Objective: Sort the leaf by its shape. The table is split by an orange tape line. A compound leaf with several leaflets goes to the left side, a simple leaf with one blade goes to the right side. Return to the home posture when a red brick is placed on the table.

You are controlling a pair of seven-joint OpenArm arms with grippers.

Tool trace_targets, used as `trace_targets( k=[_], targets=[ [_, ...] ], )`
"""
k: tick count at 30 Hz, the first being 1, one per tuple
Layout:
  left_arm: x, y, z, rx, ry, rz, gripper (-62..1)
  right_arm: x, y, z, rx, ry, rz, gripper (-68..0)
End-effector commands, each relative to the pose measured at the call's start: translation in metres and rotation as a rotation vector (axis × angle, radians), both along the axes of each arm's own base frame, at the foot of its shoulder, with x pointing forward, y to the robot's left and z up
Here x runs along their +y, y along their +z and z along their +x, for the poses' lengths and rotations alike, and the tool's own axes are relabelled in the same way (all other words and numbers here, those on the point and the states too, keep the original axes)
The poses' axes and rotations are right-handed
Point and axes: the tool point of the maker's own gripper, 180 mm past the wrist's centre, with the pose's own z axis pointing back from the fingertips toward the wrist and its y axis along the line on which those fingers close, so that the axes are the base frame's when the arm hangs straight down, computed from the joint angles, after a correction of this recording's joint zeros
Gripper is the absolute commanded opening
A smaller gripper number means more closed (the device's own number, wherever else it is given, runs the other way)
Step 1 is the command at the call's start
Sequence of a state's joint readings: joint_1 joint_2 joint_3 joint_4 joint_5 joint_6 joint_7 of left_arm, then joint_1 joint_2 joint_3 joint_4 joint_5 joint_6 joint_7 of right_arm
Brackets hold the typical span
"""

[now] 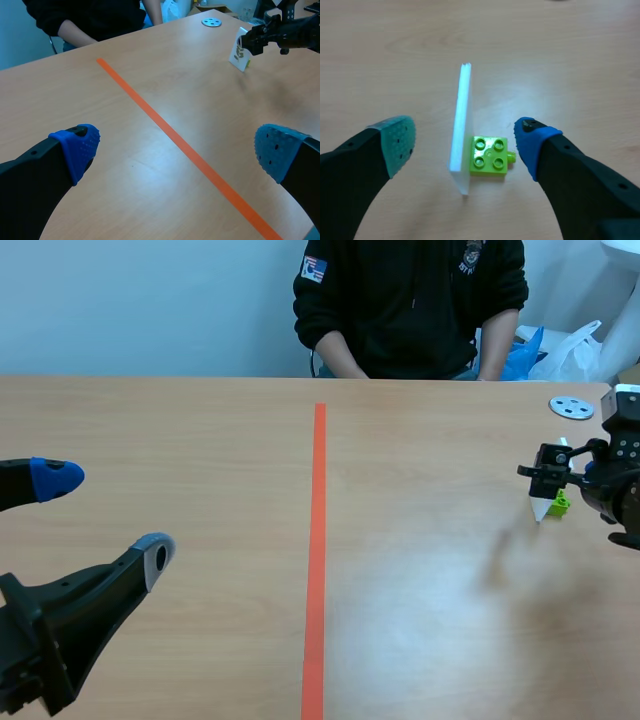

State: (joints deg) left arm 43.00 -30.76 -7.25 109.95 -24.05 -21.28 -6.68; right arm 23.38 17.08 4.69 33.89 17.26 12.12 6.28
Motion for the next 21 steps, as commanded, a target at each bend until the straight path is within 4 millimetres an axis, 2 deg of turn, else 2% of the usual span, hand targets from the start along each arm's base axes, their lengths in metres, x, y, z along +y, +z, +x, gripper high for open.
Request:
trace_targets(
  k=[1, 6, 11, 13, 16, 21],
  targets=[
    [-0.003, 0.005, 0.000, -0.013, -0.002, -0.025, 1.4, -0.013, 0.037, 0.014, -0.081, 0.017, -0.030, -22.0],
    [-0.003, 0.005, 0.000, -0.013, -0.002, -0.025, 1.4, -0.015, 0.070, 0.016, -0.110, 0.079, -0.014, -16.3],
    [-0.003, 0.005, 0.000, -0.013, -0.002, -0.025, 1.4, 0.001, 0.105, 0.004, -0.172, 0.210, -0.065, -3.6],
    [-0.003, 0.005, 0.000, -0.013, -0.002, -0.025, 1.4, 0.008, 0.112, -0.004, -0.180, 0.250, -0.082, 0.4],
    [-0.003, 0.005, 0.000, -0.013, -0.002, -0.025, 1.4, 0.023, 0.118, -0.020, -0.181, 0.305, -0.078, 0.4],
    [-0.003, 0.005, 0.000, -0.013, -0.002, -0.025, 1.4, 0.060, 0.119, -0.056, -0.163, 0.417, -0.050, 0.4]
  ],
)
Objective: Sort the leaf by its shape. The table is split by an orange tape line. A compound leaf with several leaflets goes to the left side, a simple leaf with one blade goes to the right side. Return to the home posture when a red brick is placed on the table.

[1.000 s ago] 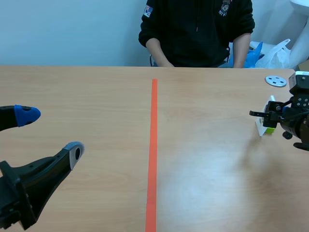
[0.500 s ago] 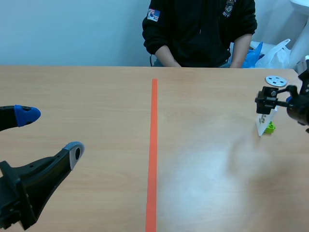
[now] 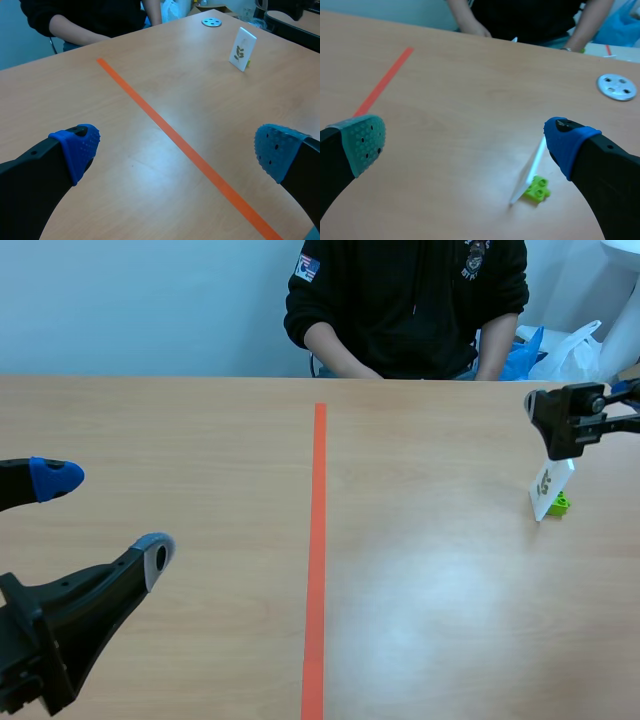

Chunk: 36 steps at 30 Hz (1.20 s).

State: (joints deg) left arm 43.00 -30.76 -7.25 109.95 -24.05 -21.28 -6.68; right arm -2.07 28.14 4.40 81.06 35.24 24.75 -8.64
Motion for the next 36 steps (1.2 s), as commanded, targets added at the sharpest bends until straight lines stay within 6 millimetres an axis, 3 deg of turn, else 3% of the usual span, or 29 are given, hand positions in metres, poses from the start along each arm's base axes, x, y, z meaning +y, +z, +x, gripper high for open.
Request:
trace_targets(
  k=[1, 10, 18, 23, 36],
  targets=[
    [-0.003, 0.005, 0.000, -0.013, -0.002, -0.025, 1.4, 0.004, 0.007, -0.009, -0.013, 0.021, 0.004, 0.4],
    [-0.003, 0.005, 0.000, -0.013, -0.003, -0.022, 1.4, 0.062, 0.016, -0.082, 0.017, 0.171, 0.004, 0.4],
    [-0.003, 0.000, -0.001, 0.006, -0.004, -0.008, 1.4, 0.093, 0.031, -0.123, 0.025, 0.210, 0.055, 0.4],
    [-0.003, 0.001, -0.001, 0.005, -0.004, -0.008, 1.4, 0.100, 0.031, -0.133, 0.043, 0.214, 0.070, 0.4],
    [-0.003, 0.001, -0.001, 0.005, -0.004, -0.008, 1.4, 0.100, 0.030, -0.133, 0.046, 0.215, 0.062, 0.4]
  ],
)
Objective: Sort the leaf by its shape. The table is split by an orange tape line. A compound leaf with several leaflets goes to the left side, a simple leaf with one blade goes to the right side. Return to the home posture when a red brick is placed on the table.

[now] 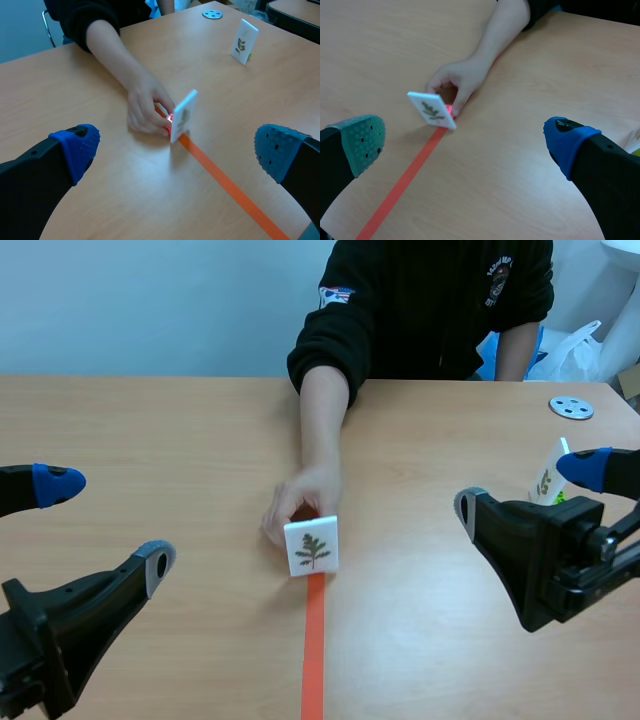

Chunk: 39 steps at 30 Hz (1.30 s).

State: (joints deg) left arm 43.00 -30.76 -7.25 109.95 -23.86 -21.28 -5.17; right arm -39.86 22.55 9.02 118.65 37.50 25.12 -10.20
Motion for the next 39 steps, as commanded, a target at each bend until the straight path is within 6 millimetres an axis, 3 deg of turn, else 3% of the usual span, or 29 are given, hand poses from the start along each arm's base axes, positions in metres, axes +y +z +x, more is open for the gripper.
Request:
trace_targets(
  k=[1, 28, 39],
  targets=[
    [-0.003, 0.005, 0.000, -0.015, -0.002, -0.028, 1.4, -0.002, 0.005, 0.003, -0.023, 0.000, -0.002, 0.4],
    [-0.003, 0.005, 0.000, -0.015, -0.002, -0.028, 1.4, -0.003, 0.002, 0.003, -0.006, -0.001, -0.013, 0.4],
    [-0.003, 0.006, 0.000, -0.015, -0.002, -0.028, 1.4, -0.006, -0.007, 0.003, 0.006, 0.074, -0.130, 0.4]
  ],
)
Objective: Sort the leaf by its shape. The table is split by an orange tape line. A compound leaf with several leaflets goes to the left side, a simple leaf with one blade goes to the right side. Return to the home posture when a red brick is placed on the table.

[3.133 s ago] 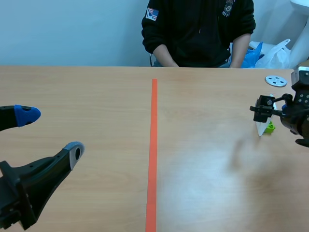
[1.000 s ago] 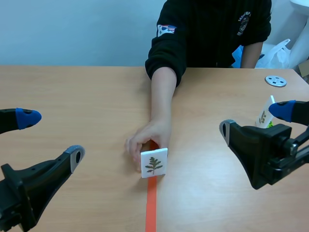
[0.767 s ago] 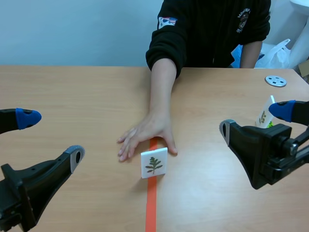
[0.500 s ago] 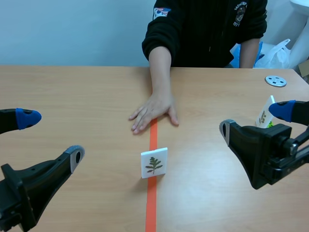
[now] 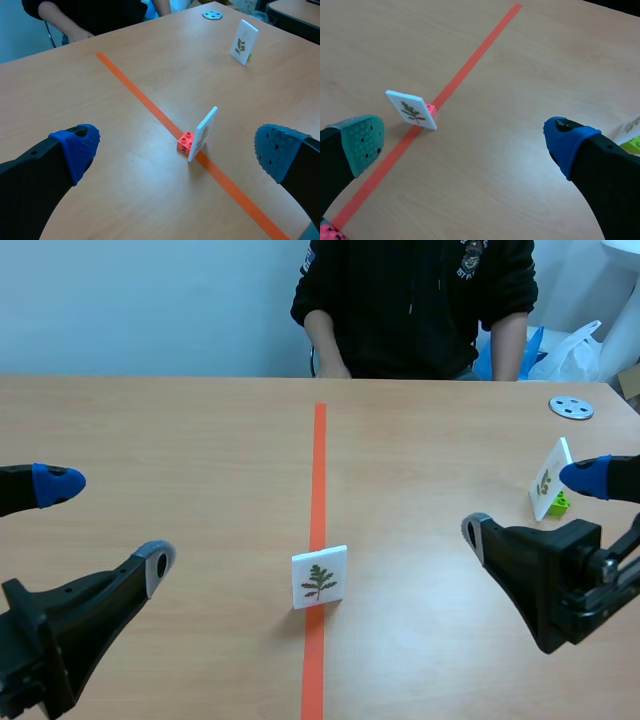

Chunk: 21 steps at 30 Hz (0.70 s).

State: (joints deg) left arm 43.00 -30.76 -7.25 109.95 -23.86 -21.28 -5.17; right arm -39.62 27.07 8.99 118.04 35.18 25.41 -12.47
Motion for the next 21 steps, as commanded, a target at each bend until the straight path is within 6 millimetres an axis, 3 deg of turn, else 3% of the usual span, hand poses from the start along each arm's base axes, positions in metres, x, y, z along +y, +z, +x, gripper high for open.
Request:
trace_targets(
  k=[1, 11, 21],
  targets=[
    [-0.003, 0.005, 0.000, -0.015, -0.002, -0.028, 1.4, 0.000, 0.005, 0.005, -0.033, 0.036, -0.024, 0.4],
    [-0.003, 0.006, 0.000, -0.015, -0.002, -0.028, 1.4, 0.003, -0.022, 0.025, -0.040, 0.146, -0.076, 0.4],
    [-0.003, 0.006, 0.000, -0.015, -0.002, -0.028, 1.4, 0.040, -0.067, 0.043, -0.016, 0.297, -0.103, 0.4]
  ],
)
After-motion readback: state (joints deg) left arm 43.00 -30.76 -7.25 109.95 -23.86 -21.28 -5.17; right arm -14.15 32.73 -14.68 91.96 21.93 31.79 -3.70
